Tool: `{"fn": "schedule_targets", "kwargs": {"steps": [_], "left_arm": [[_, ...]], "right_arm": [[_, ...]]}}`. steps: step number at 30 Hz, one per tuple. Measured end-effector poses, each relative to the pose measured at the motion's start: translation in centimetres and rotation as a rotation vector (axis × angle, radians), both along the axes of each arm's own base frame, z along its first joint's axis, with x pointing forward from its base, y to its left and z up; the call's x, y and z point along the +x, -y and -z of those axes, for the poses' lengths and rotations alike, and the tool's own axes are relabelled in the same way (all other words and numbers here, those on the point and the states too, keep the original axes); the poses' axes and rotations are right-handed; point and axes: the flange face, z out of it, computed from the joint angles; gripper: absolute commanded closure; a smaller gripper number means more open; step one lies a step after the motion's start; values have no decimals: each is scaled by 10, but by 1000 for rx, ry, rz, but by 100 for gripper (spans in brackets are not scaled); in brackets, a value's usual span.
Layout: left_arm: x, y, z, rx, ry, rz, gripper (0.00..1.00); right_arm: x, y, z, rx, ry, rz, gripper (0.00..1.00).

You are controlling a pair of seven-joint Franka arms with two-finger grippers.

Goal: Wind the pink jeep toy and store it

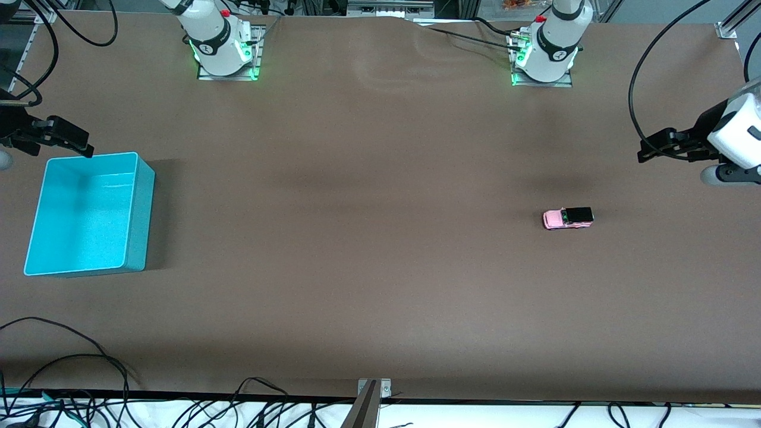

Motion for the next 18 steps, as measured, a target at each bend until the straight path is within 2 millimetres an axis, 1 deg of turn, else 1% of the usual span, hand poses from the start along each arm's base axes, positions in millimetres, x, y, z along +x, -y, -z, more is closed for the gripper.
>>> {"fn": "schedule_targets", "kwargs": {"steps": [7,10,13,18], "left_arm": [[4,0,26,0,14,0,0],[6,0,41,1,29,-1,0],[7,0,58,1,39,-1,0],[5,0,92,2,49,-3,0]], "right_arm": [[0,0,0,0,0,0,0],[0,0,-1,0,1,-1,0],[-1,0,-2,0,3,-1,0],[-2,0,-3,0,4,0,0]]}}
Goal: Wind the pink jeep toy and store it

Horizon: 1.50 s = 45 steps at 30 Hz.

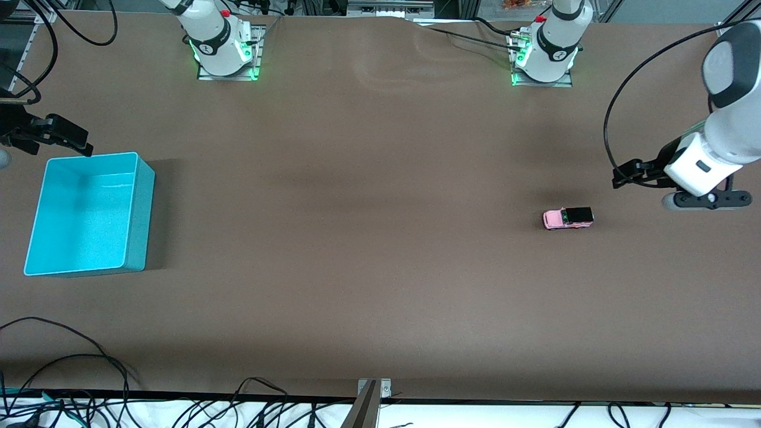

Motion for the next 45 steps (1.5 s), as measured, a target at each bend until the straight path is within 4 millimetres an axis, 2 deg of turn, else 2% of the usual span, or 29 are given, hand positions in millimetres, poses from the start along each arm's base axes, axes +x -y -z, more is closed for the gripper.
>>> {"fn": "schedule_targets", "kwargs": {"steps": [25,33,38,45], "left_arm": [[-22,1,121,5,69,-2,0],[-27,3,165,8,54,2,0],[-27,6,180,8,33,17,0],[-28,9,185,-1,27,148,0]], "right_arm": [[-1,0,3,3,-14,0,0],[0,0,4,3,-14,-2,0],[0,0,5,3,-17,-3,0],[1,0,6,3,-19,-3,0]]}}
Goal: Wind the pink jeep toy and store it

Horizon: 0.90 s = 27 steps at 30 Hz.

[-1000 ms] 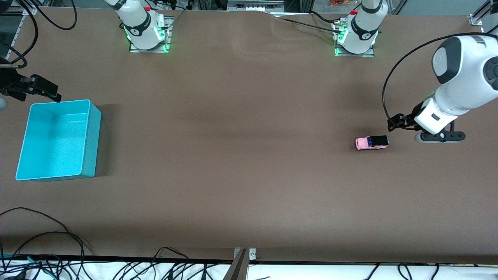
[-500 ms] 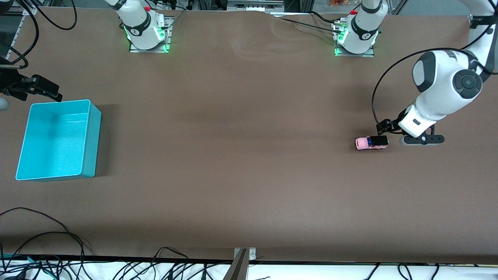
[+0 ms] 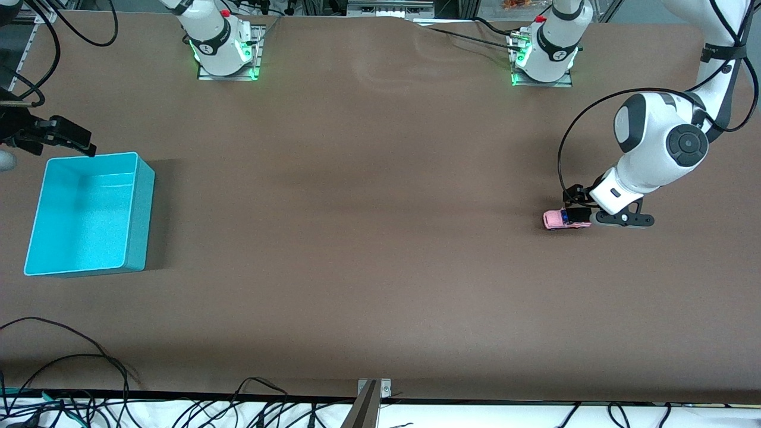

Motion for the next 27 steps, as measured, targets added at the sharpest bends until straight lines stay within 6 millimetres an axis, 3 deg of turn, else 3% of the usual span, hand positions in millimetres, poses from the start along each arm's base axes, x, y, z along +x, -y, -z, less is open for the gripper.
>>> {"fn": "schedule_targets", "kwargs": {"steps": [7,8,14,27], "left_arm": [[-4,0,19,-14,-3,274,0],[-8,-1,29,-22,-12,392,0],[-11,-2,35,-29,-23,560,0],[-5,-7,40,13,6,1164,0]], "right_arm": [[0,0,0,0,0,0,0],[0,0,0,0,0,0,0],[0,0,0,0,0,0,0],[0,0,0,0,0,1,0]]}}
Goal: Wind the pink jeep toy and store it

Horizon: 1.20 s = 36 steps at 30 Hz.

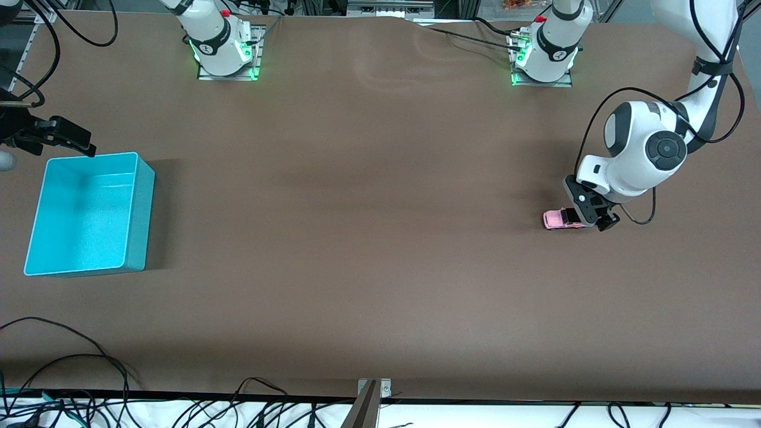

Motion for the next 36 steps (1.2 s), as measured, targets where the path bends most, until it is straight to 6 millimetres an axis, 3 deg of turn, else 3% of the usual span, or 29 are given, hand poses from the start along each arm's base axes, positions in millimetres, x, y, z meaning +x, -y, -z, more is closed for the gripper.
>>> {"fn": "schedule_targets", "kwargs": {"steps": [10,23,25,27,30,32,34,36], "left_arm": [[2,-5,34,-1,15,249,0],[-2,-6,57,-12,-12,265,0],[-2,-6,60,-14,-14,261,13],[-2,-7,63,-15,-15,259,48],[-3,-7,64,-15,-16,258,83],[-3,-7,64,-15,-15,258,85],[-2,-7,64,-14,-13,258,97],[-2,-7,63,-14,-9,258,100]], "right_arm": [[0,0,0,0,0,0,0],[0,1,0,0,-1,-7,0],[0,1,0,0,-1,-8,0],[0,1,1,0,-1,-8,0],[0,1,1,0,-1,-9,0],[0,1,1,0,-1,-9,0],[0,1,1,0,-1,-9,0],[0,1,1,0,-1,-9,0]]}}
